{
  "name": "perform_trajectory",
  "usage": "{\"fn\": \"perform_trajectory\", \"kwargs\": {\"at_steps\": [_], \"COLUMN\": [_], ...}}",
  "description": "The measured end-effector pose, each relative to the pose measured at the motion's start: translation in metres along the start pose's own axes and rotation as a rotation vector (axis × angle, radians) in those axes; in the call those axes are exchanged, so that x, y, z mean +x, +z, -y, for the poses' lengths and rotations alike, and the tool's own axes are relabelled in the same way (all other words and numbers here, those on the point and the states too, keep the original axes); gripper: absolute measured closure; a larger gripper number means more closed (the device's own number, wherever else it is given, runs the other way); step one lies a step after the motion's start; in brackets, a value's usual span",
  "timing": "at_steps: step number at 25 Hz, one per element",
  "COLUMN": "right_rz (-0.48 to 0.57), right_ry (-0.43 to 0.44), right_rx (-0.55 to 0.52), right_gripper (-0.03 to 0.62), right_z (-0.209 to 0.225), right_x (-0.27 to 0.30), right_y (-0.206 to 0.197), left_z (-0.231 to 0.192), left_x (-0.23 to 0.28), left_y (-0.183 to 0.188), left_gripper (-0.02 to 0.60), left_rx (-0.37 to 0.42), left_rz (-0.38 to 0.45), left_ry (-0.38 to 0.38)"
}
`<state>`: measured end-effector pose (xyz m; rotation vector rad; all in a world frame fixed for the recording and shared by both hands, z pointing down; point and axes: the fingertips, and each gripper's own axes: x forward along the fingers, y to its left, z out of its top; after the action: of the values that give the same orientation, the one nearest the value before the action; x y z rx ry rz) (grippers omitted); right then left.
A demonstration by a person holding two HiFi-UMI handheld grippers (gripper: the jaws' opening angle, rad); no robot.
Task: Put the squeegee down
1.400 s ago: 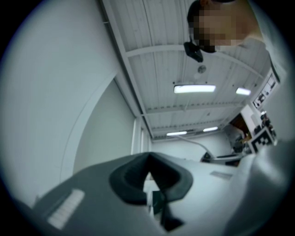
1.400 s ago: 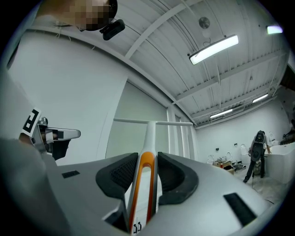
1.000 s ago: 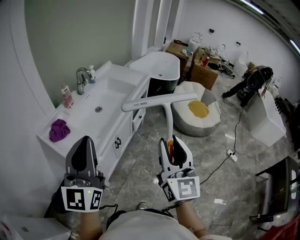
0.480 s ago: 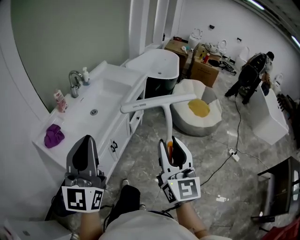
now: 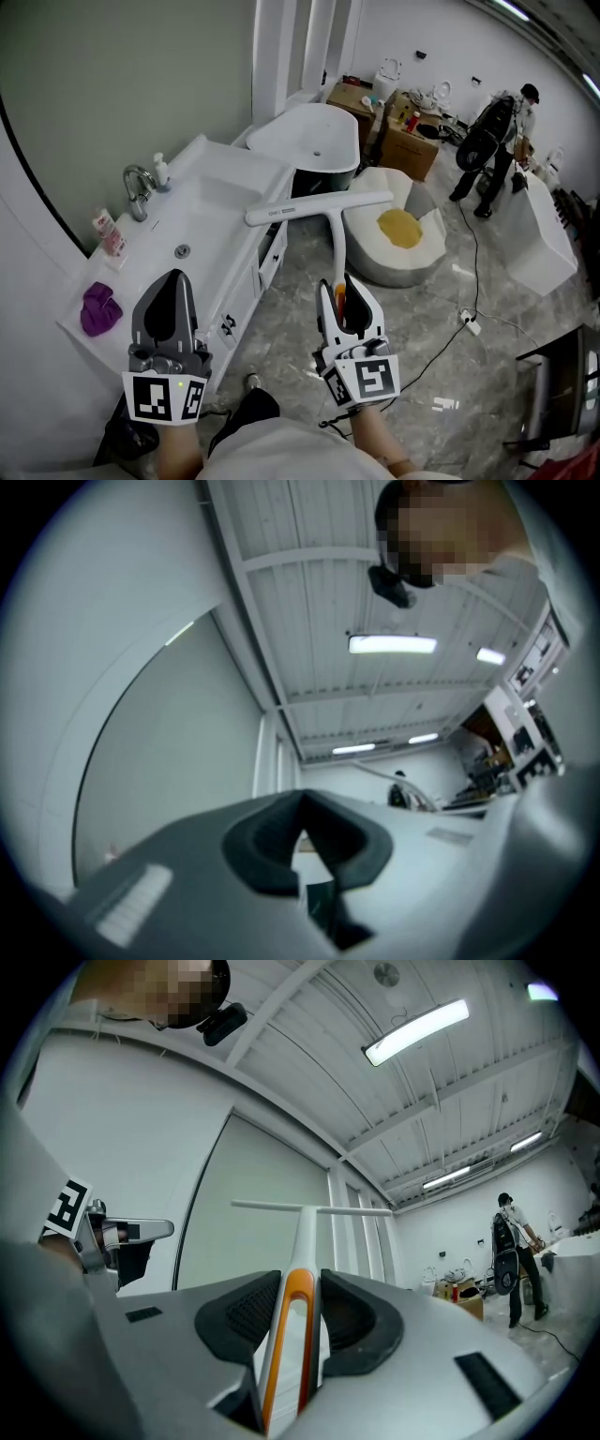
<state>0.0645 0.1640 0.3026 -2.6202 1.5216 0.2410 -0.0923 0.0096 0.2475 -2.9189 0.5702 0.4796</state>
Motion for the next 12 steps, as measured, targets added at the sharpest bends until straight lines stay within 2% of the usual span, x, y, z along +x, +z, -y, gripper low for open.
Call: {"fn": "perform_trajectory", "kwargs": {"at_steps": [6, 12], "right_rz": [0.024, 0.018], "right_ry": [-0.016, -0.017], "right_rx": [0.004, 0.014], "right_gripper": [0.462, 0.462], "right_z": [0.003, -0.001], "right_x": [0.071, 0.123], "right_y": [-0.002, -0.014], "left_z": [-0.044, -0.08], "left_x": [0.058, 0.092], "left_y": [-0.015, -0.034], "left_gripper": [0.574, 0.574], "left_rx": [-0.007, -0.008], "left_rz": [0.011, 0.004], "left_ry": [-0.011, -0.012]}}
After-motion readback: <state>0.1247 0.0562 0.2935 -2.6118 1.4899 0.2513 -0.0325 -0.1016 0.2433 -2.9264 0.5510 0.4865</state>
